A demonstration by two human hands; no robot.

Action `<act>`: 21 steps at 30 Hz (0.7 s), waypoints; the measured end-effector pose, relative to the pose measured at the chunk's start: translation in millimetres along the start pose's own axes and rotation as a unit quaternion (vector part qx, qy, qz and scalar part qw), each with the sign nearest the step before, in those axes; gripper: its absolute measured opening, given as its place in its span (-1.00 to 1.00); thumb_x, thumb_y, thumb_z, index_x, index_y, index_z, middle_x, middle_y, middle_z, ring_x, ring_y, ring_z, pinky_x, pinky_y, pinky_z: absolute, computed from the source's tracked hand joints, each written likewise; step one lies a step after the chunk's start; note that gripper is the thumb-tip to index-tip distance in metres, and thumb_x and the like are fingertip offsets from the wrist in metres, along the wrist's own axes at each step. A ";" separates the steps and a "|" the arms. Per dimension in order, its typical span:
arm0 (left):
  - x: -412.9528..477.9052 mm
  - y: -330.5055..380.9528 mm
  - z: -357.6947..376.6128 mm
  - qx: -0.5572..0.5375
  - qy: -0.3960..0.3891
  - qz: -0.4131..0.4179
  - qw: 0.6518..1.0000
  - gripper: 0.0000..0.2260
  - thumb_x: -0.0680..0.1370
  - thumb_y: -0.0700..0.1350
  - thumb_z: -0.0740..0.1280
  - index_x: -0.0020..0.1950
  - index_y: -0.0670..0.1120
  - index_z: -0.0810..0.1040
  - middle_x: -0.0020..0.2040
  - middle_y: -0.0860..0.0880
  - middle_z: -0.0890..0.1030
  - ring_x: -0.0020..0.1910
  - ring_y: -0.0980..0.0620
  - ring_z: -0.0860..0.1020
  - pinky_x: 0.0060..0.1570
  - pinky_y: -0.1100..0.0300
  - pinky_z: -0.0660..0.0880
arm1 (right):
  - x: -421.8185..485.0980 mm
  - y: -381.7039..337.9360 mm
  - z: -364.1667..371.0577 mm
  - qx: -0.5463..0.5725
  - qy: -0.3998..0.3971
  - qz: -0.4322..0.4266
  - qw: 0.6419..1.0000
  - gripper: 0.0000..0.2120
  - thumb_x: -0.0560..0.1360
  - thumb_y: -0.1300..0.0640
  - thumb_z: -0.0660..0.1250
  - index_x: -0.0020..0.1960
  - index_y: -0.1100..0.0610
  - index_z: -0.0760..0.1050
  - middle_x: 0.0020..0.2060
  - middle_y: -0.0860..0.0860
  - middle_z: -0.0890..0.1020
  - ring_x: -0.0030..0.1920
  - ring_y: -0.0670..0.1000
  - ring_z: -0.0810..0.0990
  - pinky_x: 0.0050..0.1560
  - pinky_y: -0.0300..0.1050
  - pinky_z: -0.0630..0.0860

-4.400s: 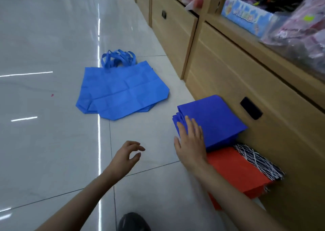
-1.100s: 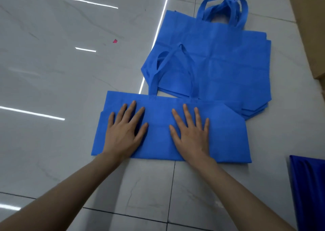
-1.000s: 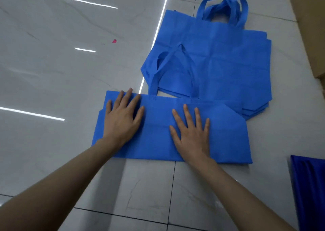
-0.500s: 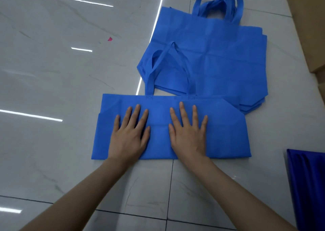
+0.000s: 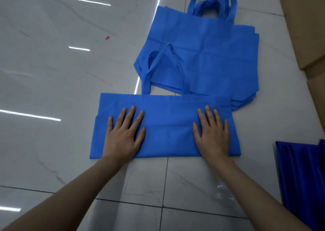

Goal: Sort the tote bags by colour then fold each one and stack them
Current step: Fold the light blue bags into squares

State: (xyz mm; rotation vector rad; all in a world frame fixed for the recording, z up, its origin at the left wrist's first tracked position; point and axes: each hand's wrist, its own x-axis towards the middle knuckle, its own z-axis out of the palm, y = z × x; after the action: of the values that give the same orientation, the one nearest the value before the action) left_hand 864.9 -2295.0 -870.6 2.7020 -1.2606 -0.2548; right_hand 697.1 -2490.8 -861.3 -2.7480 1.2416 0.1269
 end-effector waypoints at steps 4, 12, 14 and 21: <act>-33.3 3.7 1.5 -0.017 -0.003 -0.006 1.000 -0.49 0.58 0.20 -0.08 0.52 0.11 0.12 0.52 0.02 0.19 0.49 -0.04 0.13 0.42 -0.13 0.02 | -29.8 3.3 3.2 -0.007 0.018 -0.006 1.000 -0.44 0.54 -0.14 -0.06 0.39 0.08 0.40 0.39 0.08 0.41 0.38 0.16 0.38 0.28 0.26 0.31; -67.8 6.6 -5.6 0.029 -0.019 0.017 0.999 -0.48 0.57 0.22 -0.05 0.41 0.01 0.38 0.41 -0.09 0.39 0.37 -0.16 0.35 0.34 -0.11 0.05 | -41.8 -10.7 -14.0 0.073 0.072 0.013 0.995 -0.56 0.55 -0.11 0.09 0.15 0.21 0.49 0.12 0.19 0.53 0.10 0.22 0.48 0.18 0.15 0.39; -56.7 -0.8 -8.5 0.024 -0.026 0.033 0.999 -0.44 0.57 0.27 -0.11 0.41 0.03 0.38 0.45 -0.12 0.31 0.42 -0.17 0.25 0.36 -0.15 0.05 | -20.0 -22.5 -24.0 0.119 0.059 -0.007 0.991 -0.58 0.57 -0.07 0.19 0.29 0.20 0.39 0.23 0.17 0.44 0.21 0.17 0.39 0.24 0.05 0.33; -27.7 -14.6 -12.1 -0.031 -0.045 0.017 0.998 -0.31 0.43 0.42 -0.35 0.49 0.21 0.02 0.55 -0.06 0.02 0.53 -0.08 -0.06 0.44 -0.07 -0.18 | 49.2 -66.9 -35.0 0.321 -0.032 0.089 0.942 -0.42 0.51 0.02 0.33 0.42 0.16 0.19 0.27 0.09 0.42 0.24 0.12 0.40 0.30 0.04 0.31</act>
State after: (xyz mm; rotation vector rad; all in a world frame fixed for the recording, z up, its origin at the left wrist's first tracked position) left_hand 860.8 -2263.6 -859.3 2.6421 -1.2998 -0.4091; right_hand 780.7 -2488.5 -827.8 -2.0602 1.2354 -0.1485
